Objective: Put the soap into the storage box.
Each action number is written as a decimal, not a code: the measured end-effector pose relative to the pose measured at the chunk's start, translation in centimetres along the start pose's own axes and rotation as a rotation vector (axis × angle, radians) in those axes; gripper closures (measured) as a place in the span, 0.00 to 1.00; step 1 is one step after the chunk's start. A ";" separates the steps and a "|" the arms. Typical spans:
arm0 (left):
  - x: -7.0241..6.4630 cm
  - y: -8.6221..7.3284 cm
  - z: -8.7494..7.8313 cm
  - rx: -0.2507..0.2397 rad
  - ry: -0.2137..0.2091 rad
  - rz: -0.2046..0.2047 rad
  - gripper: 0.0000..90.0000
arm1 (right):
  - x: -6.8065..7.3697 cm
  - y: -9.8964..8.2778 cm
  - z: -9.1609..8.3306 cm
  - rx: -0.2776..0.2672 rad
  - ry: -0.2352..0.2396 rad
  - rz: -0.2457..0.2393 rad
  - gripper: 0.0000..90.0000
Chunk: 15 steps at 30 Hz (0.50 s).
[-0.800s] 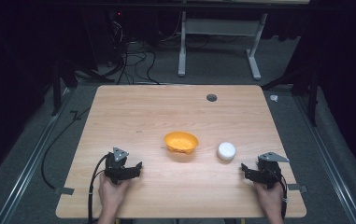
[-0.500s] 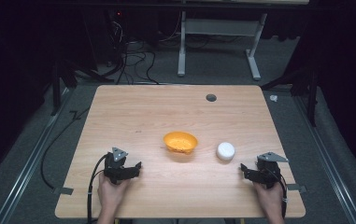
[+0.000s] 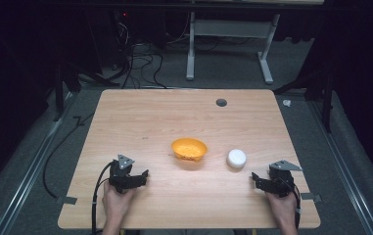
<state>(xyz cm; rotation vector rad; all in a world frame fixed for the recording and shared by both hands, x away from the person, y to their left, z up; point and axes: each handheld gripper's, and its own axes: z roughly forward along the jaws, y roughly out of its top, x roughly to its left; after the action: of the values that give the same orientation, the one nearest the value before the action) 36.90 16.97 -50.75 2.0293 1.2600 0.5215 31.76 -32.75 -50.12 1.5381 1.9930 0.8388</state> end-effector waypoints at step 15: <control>0.0 0.0 0.0 0.000 0.000 0.000 0.18 | 1.3 0.5 -1.5 -0.074 0.023 -0.015 0.25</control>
<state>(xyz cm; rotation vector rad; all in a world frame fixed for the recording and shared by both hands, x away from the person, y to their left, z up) 36.90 16.96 -50.75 2.0289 1.2600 0.5209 30.76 -31.66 -48.71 1.4771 1.9643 0.9173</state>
